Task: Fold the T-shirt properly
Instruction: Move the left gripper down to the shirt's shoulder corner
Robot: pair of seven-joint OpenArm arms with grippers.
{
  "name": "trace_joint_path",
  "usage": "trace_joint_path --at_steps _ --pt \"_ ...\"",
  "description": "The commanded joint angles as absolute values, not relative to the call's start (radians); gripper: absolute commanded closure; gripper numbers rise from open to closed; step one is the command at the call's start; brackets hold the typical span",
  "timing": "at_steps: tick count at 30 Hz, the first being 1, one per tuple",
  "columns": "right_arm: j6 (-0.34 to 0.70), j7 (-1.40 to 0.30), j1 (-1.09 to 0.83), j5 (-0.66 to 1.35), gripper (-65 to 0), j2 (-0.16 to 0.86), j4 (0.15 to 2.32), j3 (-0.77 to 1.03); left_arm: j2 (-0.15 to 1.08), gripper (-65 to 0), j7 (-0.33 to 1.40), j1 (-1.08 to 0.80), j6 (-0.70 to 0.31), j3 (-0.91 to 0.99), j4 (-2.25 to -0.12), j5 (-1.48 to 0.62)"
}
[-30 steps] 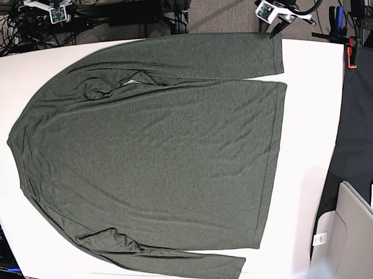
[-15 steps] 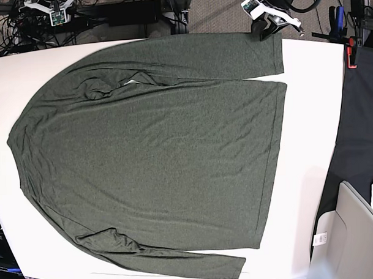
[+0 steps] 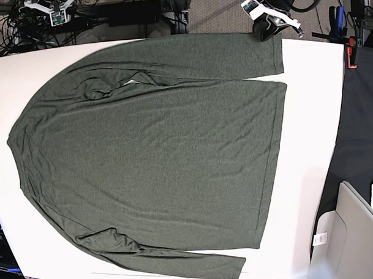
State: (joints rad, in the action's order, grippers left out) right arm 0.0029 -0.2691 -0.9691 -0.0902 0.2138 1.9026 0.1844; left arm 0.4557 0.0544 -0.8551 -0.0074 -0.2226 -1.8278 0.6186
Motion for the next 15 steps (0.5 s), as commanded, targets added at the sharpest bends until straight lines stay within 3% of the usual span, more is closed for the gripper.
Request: trace_joint_path --at_steps 1,15 --pt "-0.005 -0.254 -0.983 -0.09 0.0 0.217 1.92 0.188 0.481 -14.7 0.041 -0.883 0.004 -0.222 -1.845 0.621" --pt "-0.005 -0.255 -0.981 -0.087 0.0 0.216 1.92 0.186 0.509 -14.7 0.045 -0.846 0.004 -0.26 -1.816 0.621"
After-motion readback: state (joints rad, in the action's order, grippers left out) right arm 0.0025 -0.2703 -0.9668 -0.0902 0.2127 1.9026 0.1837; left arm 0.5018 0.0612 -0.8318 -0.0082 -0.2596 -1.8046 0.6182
